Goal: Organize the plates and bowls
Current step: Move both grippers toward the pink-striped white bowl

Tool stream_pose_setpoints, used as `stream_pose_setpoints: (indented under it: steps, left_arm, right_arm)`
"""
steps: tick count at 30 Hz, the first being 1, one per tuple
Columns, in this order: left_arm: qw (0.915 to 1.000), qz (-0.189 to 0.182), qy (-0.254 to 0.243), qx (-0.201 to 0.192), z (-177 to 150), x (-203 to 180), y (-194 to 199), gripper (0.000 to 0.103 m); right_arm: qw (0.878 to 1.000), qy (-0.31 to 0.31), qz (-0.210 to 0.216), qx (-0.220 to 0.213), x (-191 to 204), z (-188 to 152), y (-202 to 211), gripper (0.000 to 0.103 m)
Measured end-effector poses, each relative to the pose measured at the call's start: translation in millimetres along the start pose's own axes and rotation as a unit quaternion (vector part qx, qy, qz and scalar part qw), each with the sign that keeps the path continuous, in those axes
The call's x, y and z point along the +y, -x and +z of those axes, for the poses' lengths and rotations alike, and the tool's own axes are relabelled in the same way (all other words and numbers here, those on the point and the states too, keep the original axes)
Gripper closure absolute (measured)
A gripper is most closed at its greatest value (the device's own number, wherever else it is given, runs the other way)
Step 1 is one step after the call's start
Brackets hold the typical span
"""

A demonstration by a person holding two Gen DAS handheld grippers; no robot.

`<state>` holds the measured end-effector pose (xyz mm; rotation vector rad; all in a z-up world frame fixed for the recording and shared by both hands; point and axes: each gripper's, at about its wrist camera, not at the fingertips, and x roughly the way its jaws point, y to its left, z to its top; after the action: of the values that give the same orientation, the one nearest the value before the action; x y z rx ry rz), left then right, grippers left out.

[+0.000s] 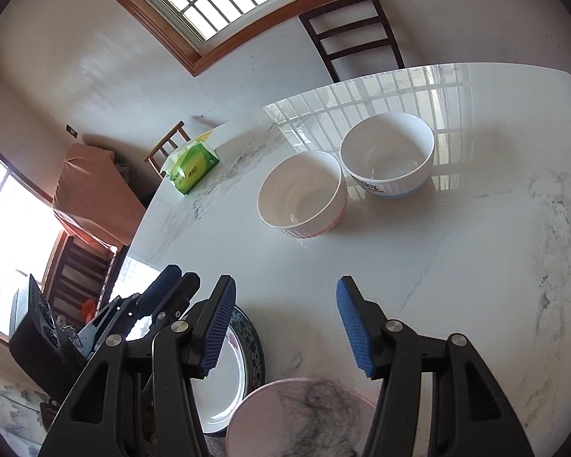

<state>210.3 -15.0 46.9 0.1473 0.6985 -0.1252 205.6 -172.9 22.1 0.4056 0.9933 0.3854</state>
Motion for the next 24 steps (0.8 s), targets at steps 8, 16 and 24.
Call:
stream_pose_setpoints:
  steps: [8,16,24]
  left_arm:
    - [0.9977,-0.025,0.041,0.048,19,33,-52,0.083]
    - [0.9888,-0.070,0.095,0.091,33,61,-99,0.083]
    - [0.9830,-0.091,0.109,0.117,41,62,-128,0.083]
  right_arm:
    - [0.999,-0.031,-0.025,0.025,-3,20,-41,0.050]
    - [0.996,-0.069,-0.044,0.036,-18,42,-62,0.050]
    - [0.993,-0.091,-0.056,0.043,-28,52,-81,0.052]
